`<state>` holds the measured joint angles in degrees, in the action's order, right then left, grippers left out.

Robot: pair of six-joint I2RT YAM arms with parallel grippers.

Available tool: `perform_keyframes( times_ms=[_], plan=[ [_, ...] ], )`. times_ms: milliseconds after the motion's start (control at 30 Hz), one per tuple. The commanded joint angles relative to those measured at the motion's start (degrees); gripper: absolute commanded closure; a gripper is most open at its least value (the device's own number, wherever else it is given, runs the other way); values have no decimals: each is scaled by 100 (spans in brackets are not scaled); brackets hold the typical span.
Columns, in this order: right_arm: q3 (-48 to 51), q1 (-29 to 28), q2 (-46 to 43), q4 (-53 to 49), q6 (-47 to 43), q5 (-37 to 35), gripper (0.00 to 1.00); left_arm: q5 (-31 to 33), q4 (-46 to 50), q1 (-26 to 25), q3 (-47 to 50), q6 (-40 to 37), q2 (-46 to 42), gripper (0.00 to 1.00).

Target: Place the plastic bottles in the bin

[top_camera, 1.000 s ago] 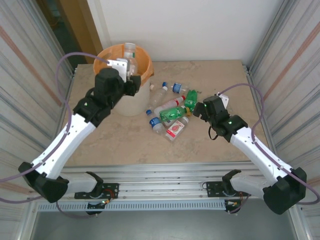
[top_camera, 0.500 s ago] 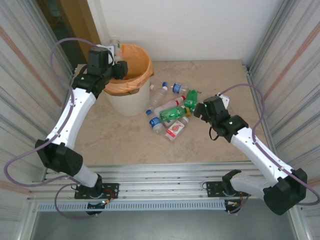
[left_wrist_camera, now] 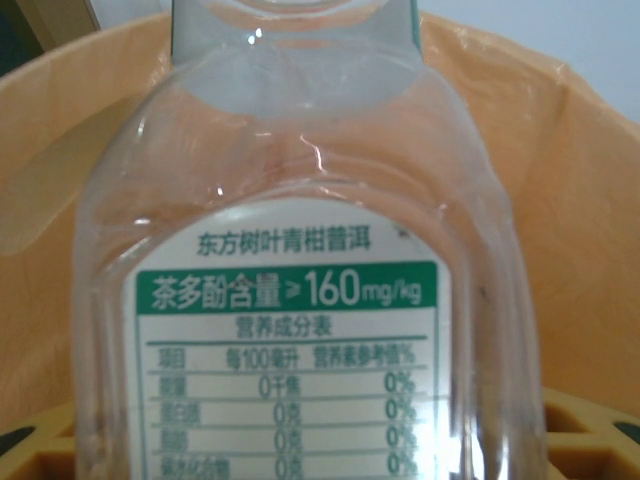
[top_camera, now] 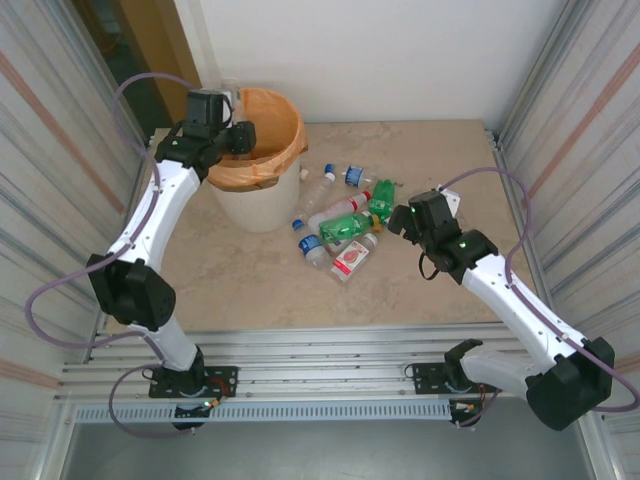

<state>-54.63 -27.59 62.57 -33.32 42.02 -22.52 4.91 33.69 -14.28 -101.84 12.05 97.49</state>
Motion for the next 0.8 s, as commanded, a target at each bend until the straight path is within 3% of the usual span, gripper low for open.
perform_keyframes(
  times_ms=[0, 233, 433, 767],
  plan=[
    [-144, 128, -43, -183, 207, 28, 2, -27, 135, 40, -227, 75, 99, 60],
    [-72, 345, -30, -176, 307, 273, 2, 13, 189, 43, -214, 62, 256, 56],
    [-83, 546, 121, -260, 388, 511, 2, 32, 229, 41, -197, 69, 310, 47],
    [-18, 779, 321, -282, 547, 753, 2, -33, 216, 40, -231, 94, 238, 19]
  ],
)
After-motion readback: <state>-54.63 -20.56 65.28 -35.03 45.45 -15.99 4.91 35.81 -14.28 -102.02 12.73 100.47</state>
